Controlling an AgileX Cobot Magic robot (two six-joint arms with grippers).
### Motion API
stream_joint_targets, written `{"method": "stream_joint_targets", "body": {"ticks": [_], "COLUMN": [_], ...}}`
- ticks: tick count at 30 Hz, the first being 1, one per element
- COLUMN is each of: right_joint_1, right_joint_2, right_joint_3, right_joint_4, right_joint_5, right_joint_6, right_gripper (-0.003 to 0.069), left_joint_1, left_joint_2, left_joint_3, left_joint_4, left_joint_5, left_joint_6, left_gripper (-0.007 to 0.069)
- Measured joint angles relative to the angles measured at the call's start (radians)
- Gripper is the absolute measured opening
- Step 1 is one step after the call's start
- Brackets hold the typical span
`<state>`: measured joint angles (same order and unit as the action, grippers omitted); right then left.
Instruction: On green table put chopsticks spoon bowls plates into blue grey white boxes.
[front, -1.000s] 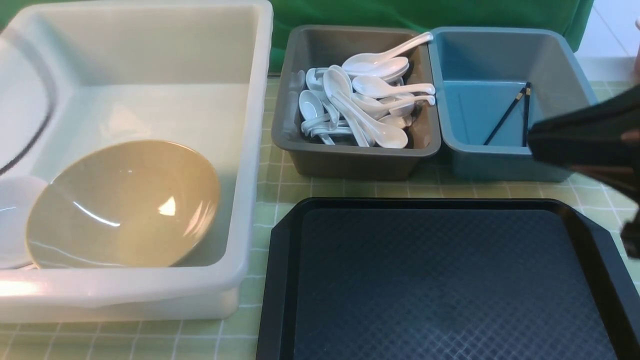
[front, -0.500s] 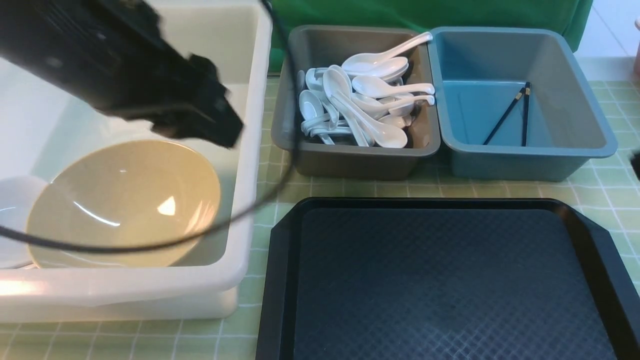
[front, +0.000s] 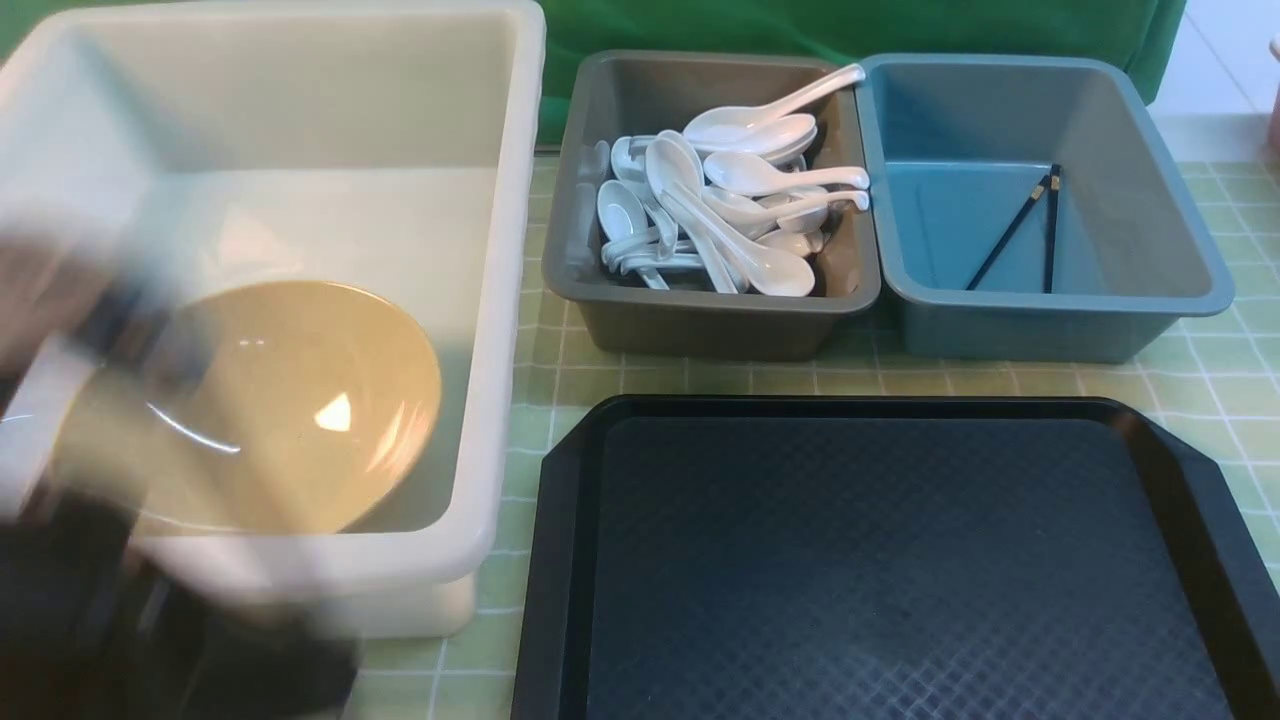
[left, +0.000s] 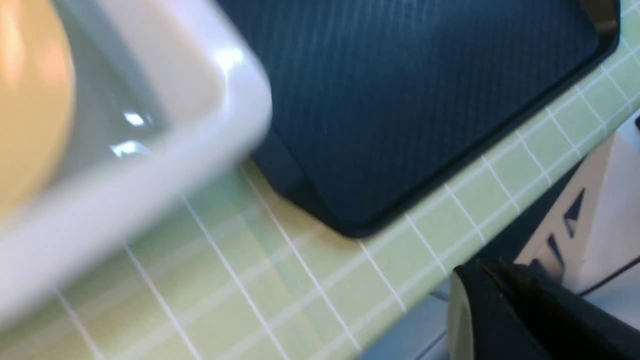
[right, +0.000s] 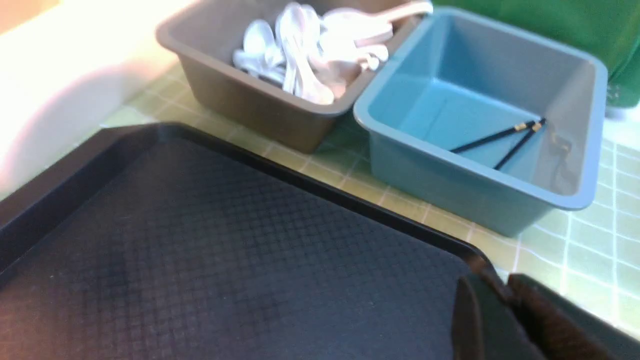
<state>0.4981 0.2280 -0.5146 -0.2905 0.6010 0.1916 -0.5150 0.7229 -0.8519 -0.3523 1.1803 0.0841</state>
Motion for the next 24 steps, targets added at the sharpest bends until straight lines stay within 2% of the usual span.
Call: {"method": "stream_joint_targets", "body": {"ticks": [6, 10, 15, 24], "right_joint_1": [0.000, 0.000, 0.000, 0.000], "right_joint_2": [-0.172, -0.209, -0.209, -0.209], "right_joint_3": [0.139, 0.178, 0.180, 0.180], "right_joint_4": [-0.002, -0.002, -0.002, -0.002], "right_joint_5": [-0.034, -0.035, -0.031, -0.021], "right_joint_6": [0.021, 0.027, 0.043, 0.043], "right_gripper": [0.0074, 0.0078, 0.0082, 0.0092], "left_joint_1": [0.000, 0.000, 0.000, 0.000], "left_joint_2": [-0.345, -0.537, -0.668, -0.716], "left_joint_3": [0.315, 0.446, 0.521, 0.533], "left_joint_4": [-0.164, -0.275, -0.299, -0.302], "left_joint_5": [-0.196, -0.321, -0.398, -0.393], "left_joint_6": [-0.109, -0.133, -0.134, -0.137], "left_gripper": [-0.0002, -0.0002, -0.0002, -0.0002]}}
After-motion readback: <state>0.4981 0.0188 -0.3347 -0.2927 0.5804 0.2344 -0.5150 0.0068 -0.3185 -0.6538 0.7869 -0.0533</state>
